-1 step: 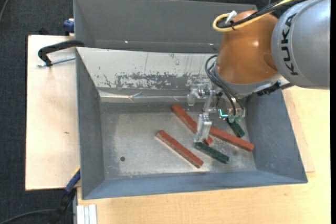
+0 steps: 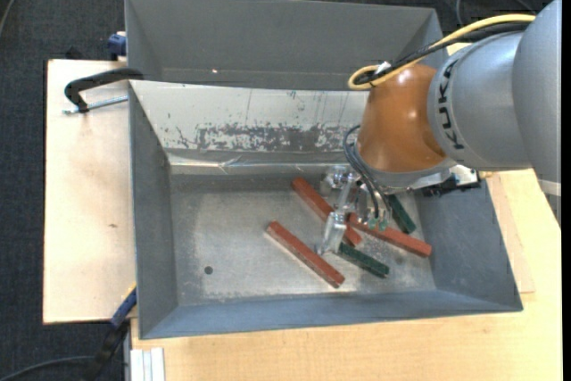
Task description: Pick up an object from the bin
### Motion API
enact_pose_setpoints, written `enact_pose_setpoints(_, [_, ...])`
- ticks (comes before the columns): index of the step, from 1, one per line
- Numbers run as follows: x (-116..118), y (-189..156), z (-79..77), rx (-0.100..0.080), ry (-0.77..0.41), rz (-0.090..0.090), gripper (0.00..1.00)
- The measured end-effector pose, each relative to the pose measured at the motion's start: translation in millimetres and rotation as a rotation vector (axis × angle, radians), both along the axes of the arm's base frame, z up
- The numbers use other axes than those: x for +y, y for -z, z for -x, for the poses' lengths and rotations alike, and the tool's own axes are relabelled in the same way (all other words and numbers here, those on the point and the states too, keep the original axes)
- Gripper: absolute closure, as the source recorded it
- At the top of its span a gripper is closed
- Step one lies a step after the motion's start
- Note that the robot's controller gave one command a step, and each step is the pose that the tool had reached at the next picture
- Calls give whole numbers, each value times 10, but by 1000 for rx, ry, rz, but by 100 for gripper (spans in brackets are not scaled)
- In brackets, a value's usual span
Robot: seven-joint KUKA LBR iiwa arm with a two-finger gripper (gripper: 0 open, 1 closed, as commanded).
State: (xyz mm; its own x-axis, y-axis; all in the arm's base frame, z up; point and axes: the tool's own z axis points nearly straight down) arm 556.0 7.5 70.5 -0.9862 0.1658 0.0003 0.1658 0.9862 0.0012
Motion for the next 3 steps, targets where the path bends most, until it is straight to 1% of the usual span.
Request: enact_pose_setpoints(3, [26,-24,-29,-4,-3,-1,0])
